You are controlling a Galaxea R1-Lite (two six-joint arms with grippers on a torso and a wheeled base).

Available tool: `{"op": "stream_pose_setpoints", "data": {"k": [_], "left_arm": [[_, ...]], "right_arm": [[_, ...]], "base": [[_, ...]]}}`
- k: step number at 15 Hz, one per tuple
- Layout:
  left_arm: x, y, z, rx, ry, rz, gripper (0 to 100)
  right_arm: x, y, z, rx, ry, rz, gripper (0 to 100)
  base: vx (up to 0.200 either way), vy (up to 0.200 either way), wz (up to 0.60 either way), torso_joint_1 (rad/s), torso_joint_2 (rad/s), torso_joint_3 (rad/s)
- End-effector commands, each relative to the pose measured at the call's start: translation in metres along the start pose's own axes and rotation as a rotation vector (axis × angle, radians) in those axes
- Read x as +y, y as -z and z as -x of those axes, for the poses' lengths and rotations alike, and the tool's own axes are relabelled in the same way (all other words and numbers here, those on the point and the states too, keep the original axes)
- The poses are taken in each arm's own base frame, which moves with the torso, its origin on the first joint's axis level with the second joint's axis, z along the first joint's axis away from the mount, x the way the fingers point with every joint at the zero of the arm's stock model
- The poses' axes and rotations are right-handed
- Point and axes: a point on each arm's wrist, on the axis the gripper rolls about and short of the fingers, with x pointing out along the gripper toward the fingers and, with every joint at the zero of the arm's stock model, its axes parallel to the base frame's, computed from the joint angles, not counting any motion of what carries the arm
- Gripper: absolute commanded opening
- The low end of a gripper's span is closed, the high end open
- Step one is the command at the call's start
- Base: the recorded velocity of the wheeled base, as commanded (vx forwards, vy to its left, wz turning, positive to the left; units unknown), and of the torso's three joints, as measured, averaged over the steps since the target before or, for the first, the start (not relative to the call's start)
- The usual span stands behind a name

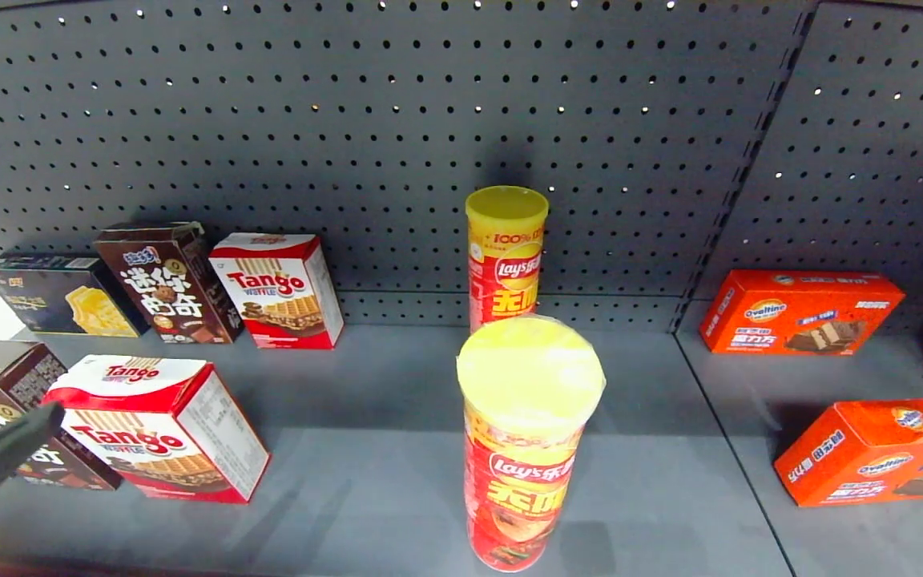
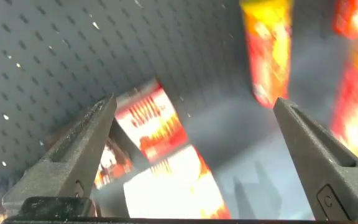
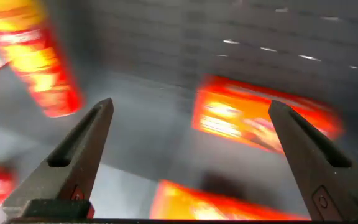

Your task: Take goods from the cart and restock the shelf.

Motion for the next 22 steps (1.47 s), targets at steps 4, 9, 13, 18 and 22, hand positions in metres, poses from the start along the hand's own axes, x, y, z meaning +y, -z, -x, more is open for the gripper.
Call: {"op": "stream_pose_setpoints", "data": {"k": [4,9,13,18,22], "left_arm": [[-0.021,0.056,0.064,-0.019,0.004,-0.009,100],[-0.031,0.08,0.073,0.007,-0.021,-0.006,100],[-0.031,0.081,0.073,0.009,-0.017,-0.006,100],[-0.031,0.08,0.07,0.018,-0.011,-0.014,100],[-0.028,0.075,0.06,0.059,-0.011,-0.002,100]], "right_arm": [[-0.007,0.06,0.081,-0.082,0.285,0.015,100],[0.007,0.171,0.123,-0.007,0.338,-0.002,100],[0.012,0.181,0.122,0.068,0.149,-0.066,100],[0.012,0.181,0.122,0.071,0.146,-0.066,100],[0.012,0.181,0.122,0.071,0.146,-0.066,100]], "base": [[0.0,0.0,0.0,0.0,0.0,0.0],[0.0,0.0,0.0,0.0,0.0,0.0],[0.0,0.0,0.0,0.0,0.0,0.0],[0.0,0.0,0.0,0.0,0.0,0.0],[0.0,0.0,0.0,0.0,0.0,0.0]]}}
